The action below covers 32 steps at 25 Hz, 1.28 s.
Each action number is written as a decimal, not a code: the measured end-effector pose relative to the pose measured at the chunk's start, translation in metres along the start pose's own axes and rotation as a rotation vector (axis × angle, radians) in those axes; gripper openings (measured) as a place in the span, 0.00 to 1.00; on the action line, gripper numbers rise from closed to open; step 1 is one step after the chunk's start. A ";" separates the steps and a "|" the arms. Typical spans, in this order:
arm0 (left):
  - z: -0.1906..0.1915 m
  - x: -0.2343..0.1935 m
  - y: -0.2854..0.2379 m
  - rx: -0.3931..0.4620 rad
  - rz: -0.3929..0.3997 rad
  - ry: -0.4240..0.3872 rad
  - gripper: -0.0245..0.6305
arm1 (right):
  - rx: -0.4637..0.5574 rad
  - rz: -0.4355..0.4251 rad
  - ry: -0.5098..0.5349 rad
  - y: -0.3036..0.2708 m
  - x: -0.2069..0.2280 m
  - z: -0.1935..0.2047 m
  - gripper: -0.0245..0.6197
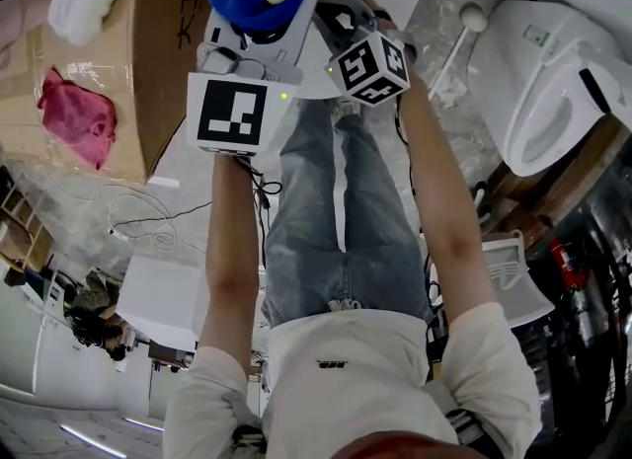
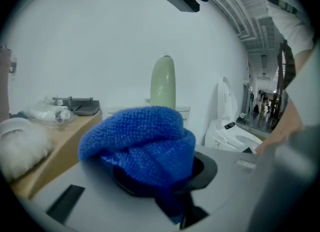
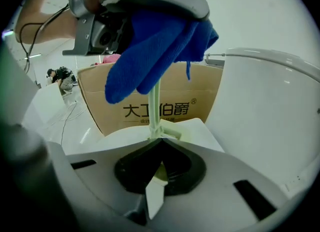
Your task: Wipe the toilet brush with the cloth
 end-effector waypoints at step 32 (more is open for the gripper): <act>0.111 -0.016 -0.034 -0.074 0.021 0.064 0.16 | 0.022 0.044 -0.021 -0.001 0.000 0.001 0.03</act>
Point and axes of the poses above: the fingertips, and each gripper's own axes: y backward along the fingers, x to its right, z out of its underside, the point moved 3 cm from there along y, backward along the fingers, and after that the axes turned 11 degrees about y, right-handed, at the moved point
